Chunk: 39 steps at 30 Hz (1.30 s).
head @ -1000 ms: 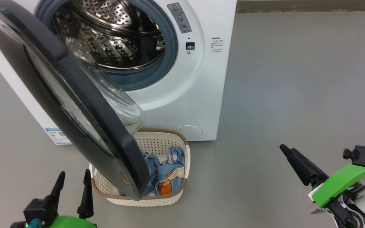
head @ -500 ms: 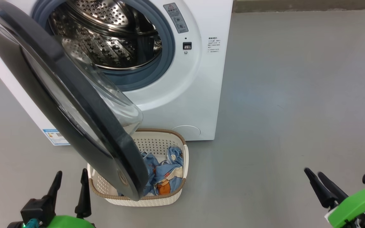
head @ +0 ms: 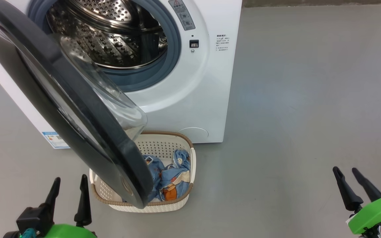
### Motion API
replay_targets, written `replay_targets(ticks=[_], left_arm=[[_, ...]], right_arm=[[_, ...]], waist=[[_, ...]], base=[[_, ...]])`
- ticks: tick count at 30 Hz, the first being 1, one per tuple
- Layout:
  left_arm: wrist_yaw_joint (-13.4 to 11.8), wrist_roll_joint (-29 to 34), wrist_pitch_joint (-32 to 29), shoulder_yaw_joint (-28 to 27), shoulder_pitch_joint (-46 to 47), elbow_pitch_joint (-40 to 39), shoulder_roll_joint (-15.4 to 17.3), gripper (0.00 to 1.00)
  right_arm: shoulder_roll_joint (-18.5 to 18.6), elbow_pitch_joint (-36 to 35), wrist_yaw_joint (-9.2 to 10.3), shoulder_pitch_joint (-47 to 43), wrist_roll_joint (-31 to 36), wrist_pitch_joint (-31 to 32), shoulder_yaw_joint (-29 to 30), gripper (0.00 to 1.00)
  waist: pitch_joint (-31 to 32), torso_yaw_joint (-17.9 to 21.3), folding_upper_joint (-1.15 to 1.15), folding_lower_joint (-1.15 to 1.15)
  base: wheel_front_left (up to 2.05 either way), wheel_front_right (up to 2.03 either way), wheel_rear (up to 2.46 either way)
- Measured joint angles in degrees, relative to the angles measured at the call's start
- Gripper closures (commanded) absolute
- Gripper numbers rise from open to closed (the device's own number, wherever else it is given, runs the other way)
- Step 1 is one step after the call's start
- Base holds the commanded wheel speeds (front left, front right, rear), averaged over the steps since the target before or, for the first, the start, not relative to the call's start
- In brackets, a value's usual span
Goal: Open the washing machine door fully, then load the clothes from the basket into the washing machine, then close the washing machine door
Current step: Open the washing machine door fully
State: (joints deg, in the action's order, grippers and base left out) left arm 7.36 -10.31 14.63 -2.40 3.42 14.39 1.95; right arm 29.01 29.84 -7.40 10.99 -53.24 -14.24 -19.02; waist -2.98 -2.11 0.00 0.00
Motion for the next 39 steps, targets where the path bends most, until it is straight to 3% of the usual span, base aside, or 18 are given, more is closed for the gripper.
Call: replay_targets(ticks=[6,12,19,28,39], left_arm=[[0.0,0.0,0.0,-0.34,0.03,-0.16,-0.01,0.0],[0.0,0.01,0.0,-0.53,0.07,-0.44,-0.01,0.0],[0.0,0.01,0.0,-0.54,0.08,-0.48,-0.02,0.0],[0.0,0.0,0.0,-0.56,0.07,-0.46,-0.02,0.0],[0.04,-0.08,0.0,-0.4,0.07,-0.42,-0.02,0.0]], right_arm=[[-3.87,-3.89,0.0,-2.3,14.21,-0.04,9.89,0.0],[-8.64,-9.91,0.0,-5.72,23.48,-0.05,18.98,0.0],[-12.23,-13.38,0.0,-8.67,31.17,-0.05,25.21,0.0],[-16.46,-14.3,-0.01,-12.75,35.56,-0.05,27.53,0.0],[-17.05,-13.54,-0.01,-13.32,36.04,-0.05,25.61,0.0]], waist=[[-0.55,-0.07,0.0,0.0],[-0.75,-0.38,0.0,0.0],[-0.56,-0.72,0.0,0.0],[0.25,-1.01,0.0,0.0],[0.35,-0.94,0.0,0.0]], base=[[0.0,0.0,0.0],[0.0,0.0,0.0],[0.0,0.0,0.0],[0.0,0.0,0.0],[0.0,0.0,0.0]])
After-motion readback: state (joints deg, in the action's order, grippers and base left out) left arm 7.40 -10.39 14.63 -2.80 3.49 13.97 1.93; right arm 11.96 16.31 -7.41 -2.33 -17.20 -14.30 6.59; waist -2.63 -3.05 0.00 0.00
